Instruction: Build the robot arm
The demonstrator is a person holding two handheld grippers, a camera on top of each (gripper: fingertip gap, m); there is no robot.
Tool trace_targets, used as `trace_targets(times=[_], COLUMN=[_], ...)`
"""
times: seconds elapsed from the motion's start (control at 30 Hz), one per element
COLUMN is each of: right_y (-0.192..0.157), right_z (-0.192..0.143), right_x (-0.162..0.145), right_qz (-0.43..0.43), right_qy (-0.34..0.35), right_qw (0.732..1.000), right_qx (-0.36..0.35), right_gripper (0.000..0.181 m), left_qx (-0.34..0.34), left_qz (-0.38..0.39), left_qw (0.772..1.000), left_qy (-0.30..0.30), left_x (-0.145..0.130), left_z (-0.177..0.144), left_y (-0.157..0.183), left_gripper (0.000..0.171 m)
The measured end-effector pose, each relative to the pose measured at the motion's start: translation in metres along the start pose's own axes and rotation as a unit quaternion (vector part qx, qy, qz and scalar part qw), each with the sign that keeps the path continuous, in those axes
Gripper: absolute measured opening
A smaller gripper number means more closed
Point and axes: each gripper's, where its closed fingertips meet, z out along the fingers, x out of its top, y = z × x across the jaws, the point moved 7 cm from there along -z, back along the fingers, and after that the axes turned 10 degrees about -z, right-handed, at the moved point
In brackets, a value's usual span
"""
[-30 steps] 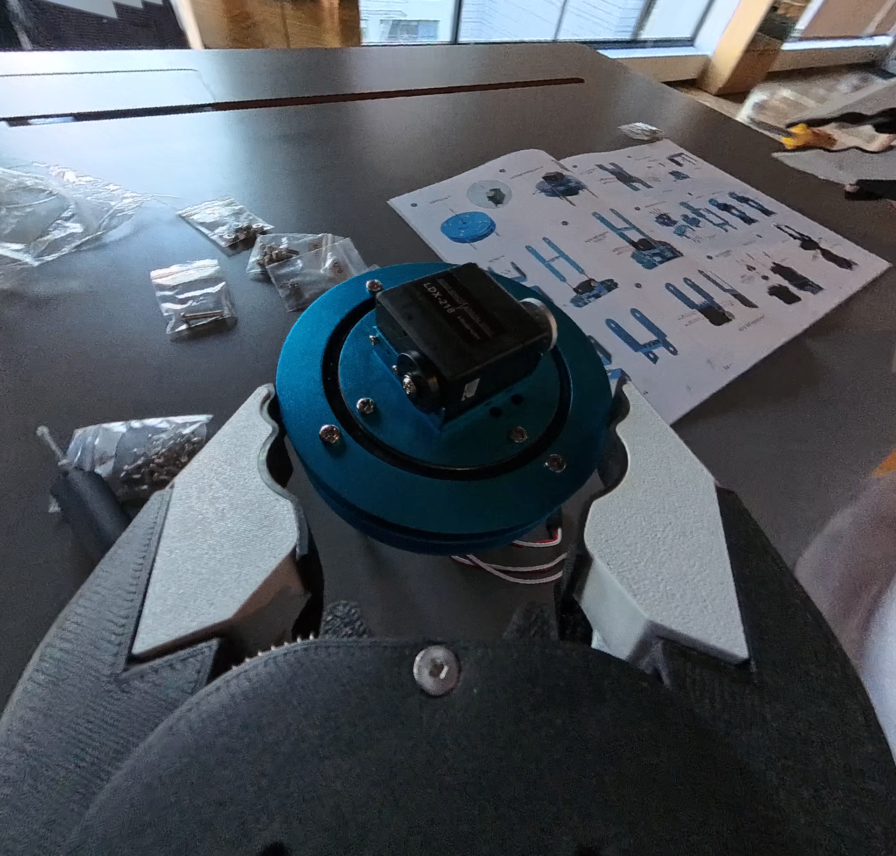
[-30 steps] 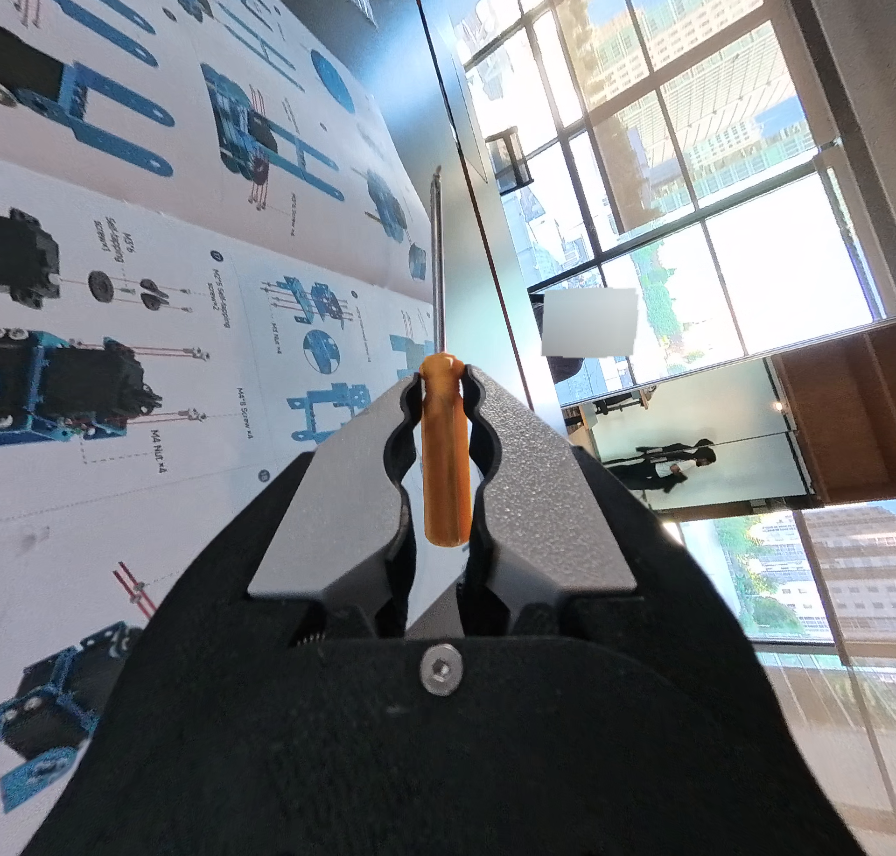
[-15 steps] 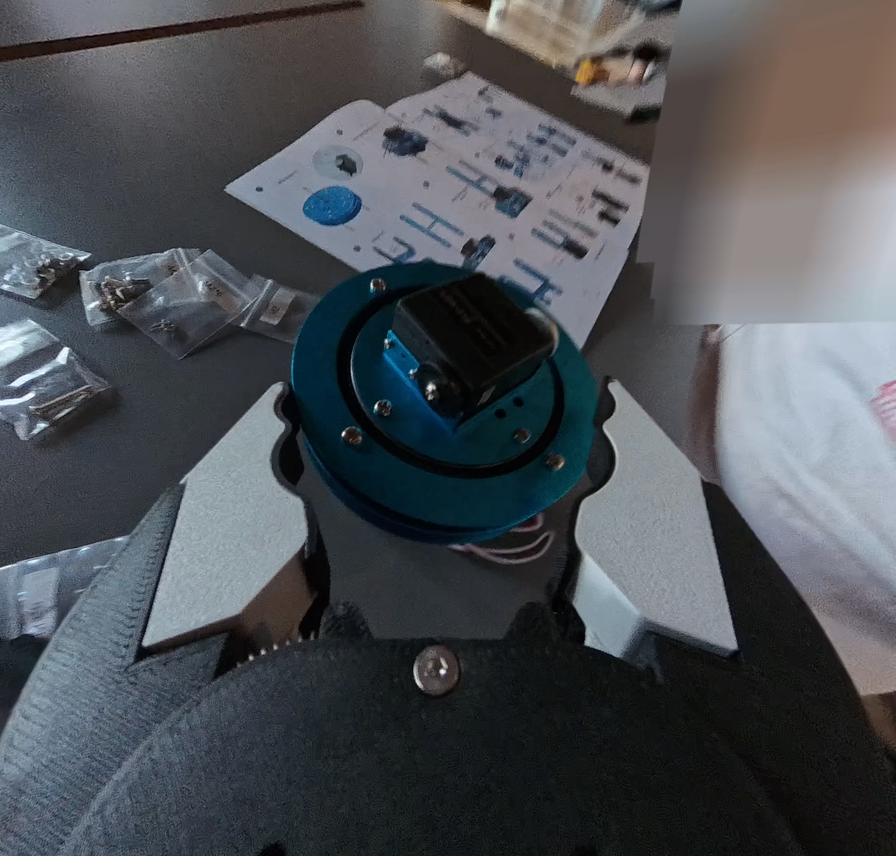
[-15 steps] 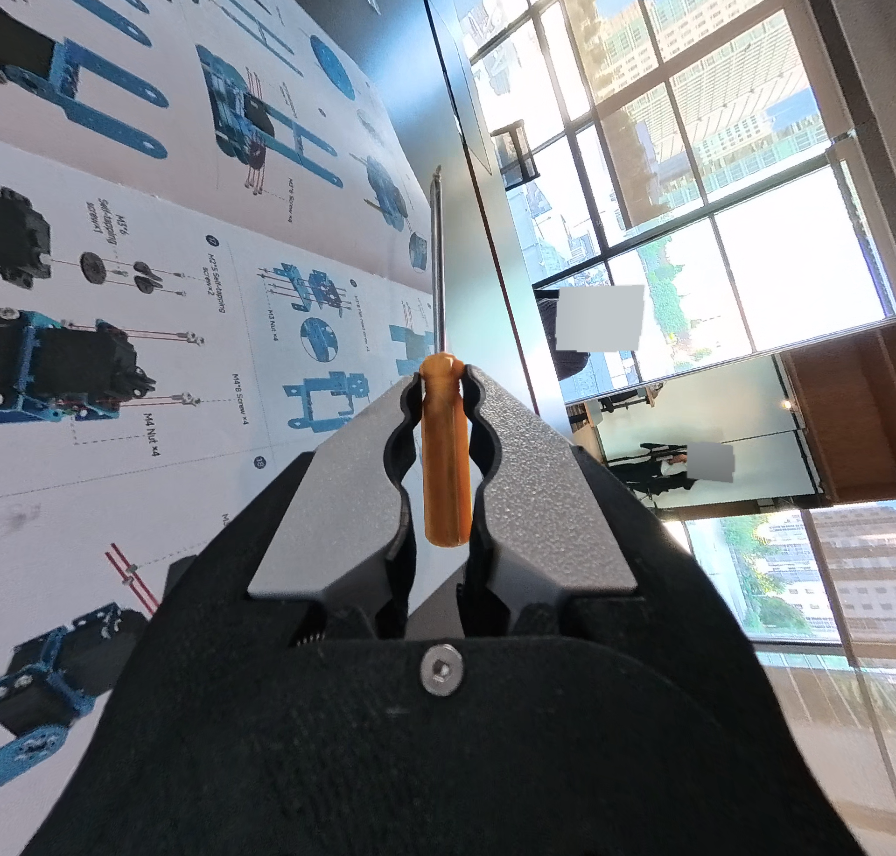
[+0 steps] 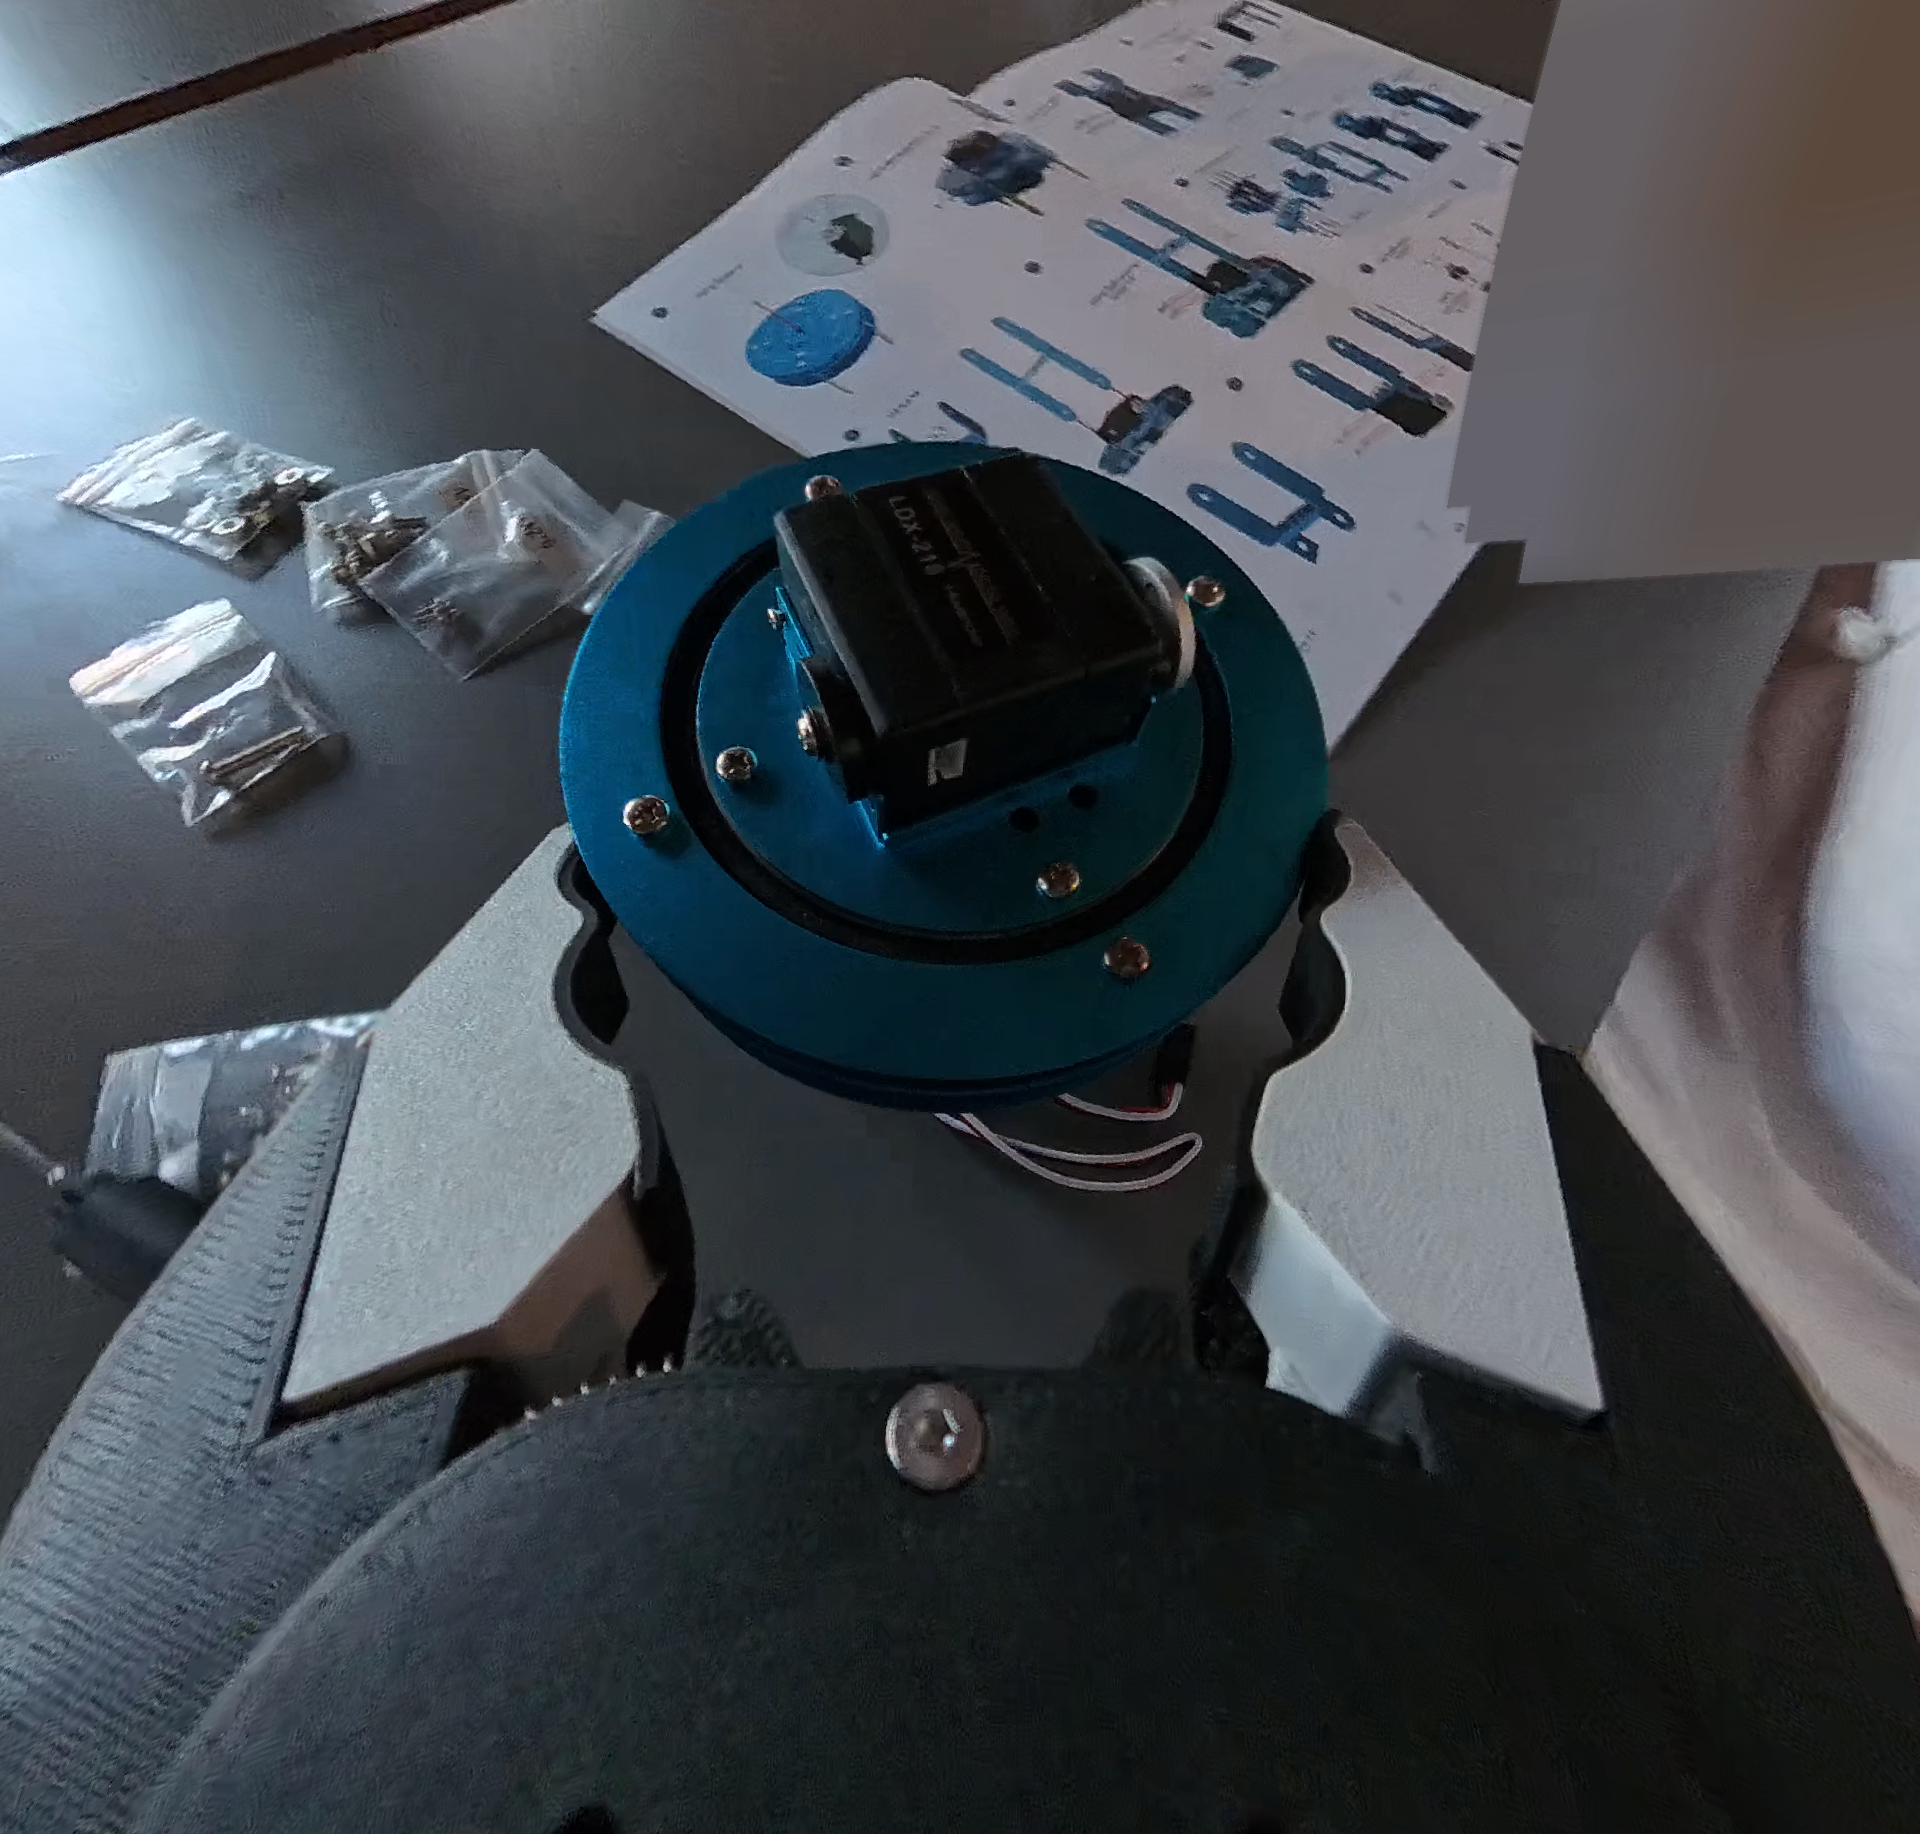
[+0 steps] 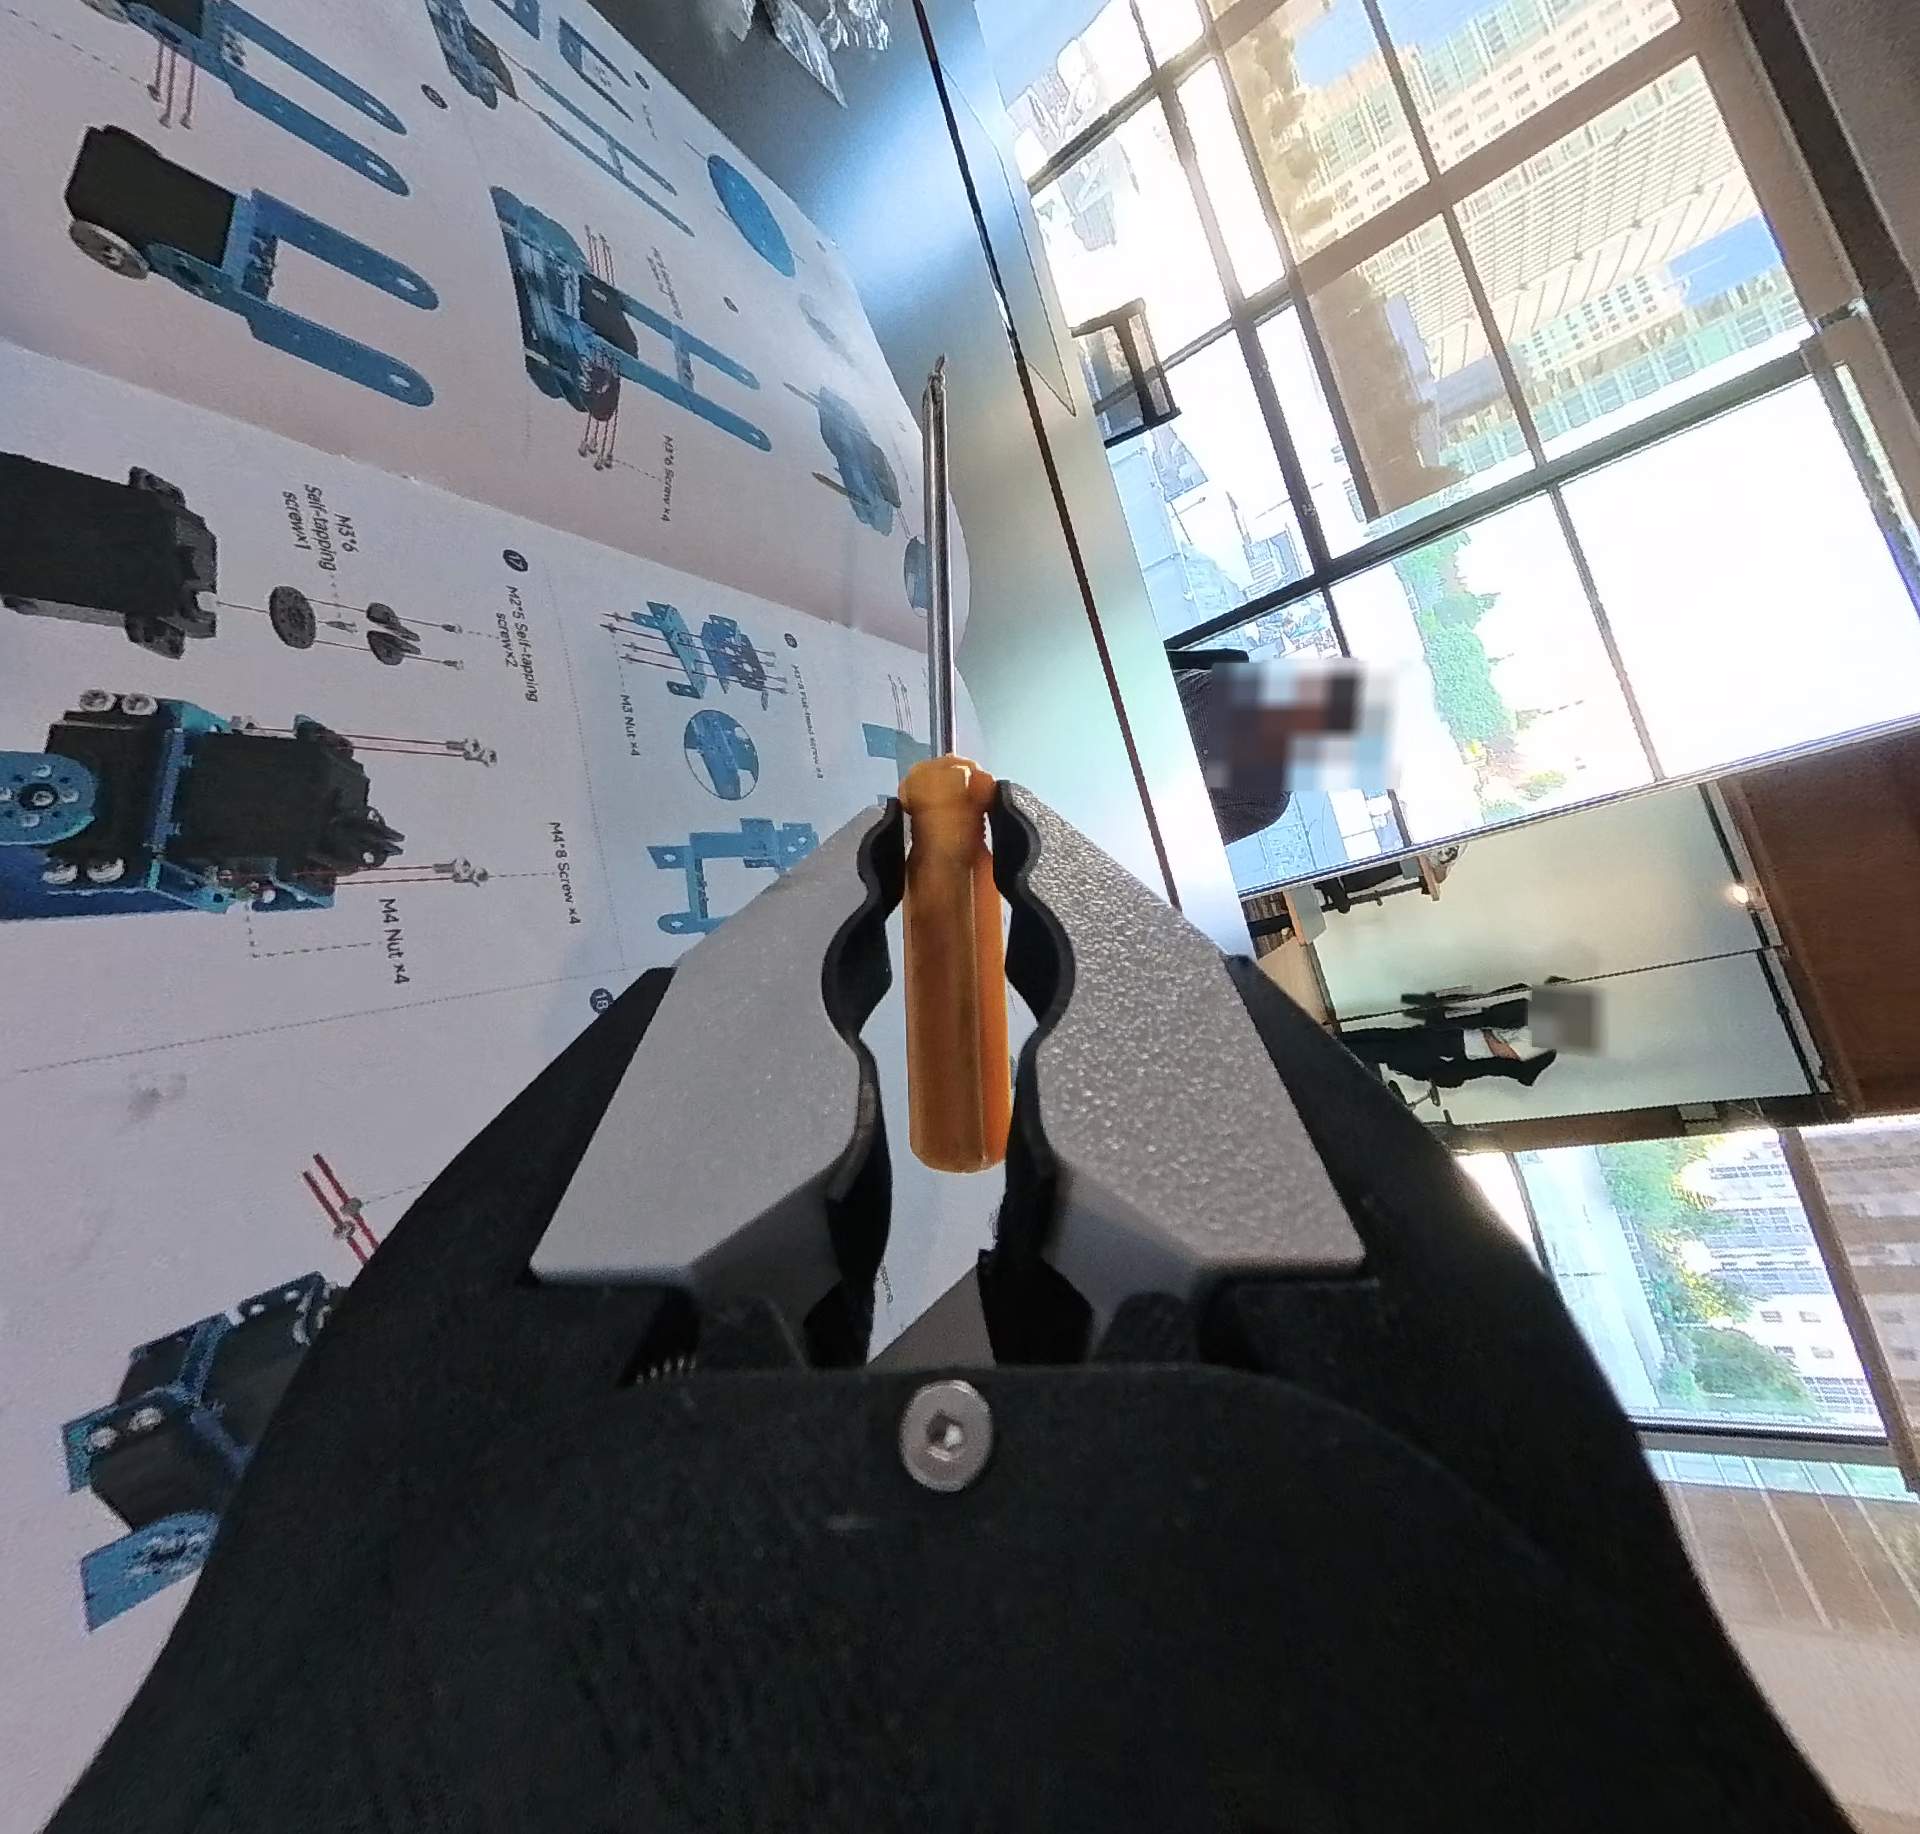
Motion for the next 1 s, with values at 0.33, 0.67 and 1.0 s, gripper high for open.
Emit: trace_targets(times=[0.33, 0.67, 1.0], right_y=[0.001, 0.002, 0.0], right_z=[-0.006, -0.003, 0.002], right_x=[0.001, -0.012, -0.029], right_qz=[-0.008, 0.007, 0.007], right_qy=[-0.003, -0.028, -0.057], right_qw=[1.0, 1.0, 0.998], right_qx=[-0.008, -0.004, 0.014], right_gripper=[0.015, 0.015, 0.015], left_qx=[-0.015, 0.083, 0.111], left_qz=[-0.062, -0.114, -0.1], left_qw=[0.99, 0.935, 0.905], left_qy=[0.124, 0.324, 0.398], left_x=[0.009, 0.041, 0.068], left_z=[-0.014, -0.061, -0.075], left_y=[0.002, 0.0, -0.005], left_gripper=[0.14, 0.127, 0.121])
